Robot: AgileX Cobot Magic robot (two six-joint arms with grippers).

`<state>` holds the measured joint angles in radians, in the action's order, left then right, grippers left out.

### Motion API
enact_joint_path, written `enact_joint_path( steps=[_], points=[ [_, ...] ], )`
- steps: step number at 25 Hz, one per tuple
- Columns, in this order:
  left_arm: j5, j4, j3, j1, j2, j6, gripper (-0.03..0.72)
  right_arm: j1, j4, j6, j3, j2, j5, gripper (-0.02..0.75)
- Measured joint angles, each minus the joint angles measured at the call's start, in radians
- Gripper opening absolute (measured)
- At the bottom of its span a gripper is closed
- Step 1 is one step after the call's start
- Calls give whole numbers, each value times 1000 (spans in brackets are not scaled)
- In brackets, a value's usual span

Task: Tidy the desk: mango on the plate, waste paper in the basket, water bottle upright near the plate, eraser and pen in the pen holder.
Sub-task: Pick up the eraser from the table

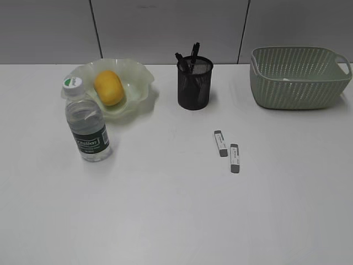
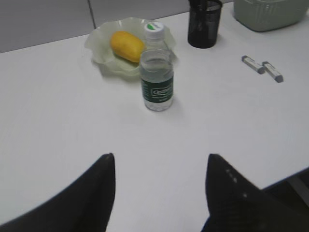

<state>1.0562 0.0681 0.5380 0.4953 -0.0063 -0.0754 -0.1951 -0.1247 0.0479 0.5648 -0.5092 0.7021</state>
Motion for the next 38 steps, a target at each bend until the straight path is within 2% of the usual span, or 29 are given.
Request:
enact_joint_path(
  steps=[3, 8, 13, 17, 24, 26, 28, 34, 38],
  points=[
    [-1, -2, 0, -103, 0, 0, 416, 0, -46, 2, 80, -395, -100, 382],
    [-2, -4, 0, -220, 0, 0, 382, -19, -94, -1, 348, -962, -113, 382],
    [-2, -4, 0, -230, 0, 0, 373, -130, -46, -114, 598, -1327, -38, 381],
    [-2, -4, 0, -230, 0, 0, 373, -228, 33, -252, 704, -1508, 21, 381],
    [-2, -5, 0, -230, 0, 0, 373, -255, 5, -292, 740, -1614, 34, 370],
    [-2, -5, 0, -230, 0, 0, 373, -255, 12, -300, 744, -1616, 34, 298],
    [-2, -5, 0, -230, 0, 0, 372, -255, 35, -314, 744, -1616, 35, 155],
    [-2, -5, 0, -230, 0, 0, 367, -254, 171, -324, 742, -1491, 40, 166],
    [-2, -5, 0, -230, 0, 0, 362, -253, 240, -286, 777, -1375, -82, 166]
  ],
)
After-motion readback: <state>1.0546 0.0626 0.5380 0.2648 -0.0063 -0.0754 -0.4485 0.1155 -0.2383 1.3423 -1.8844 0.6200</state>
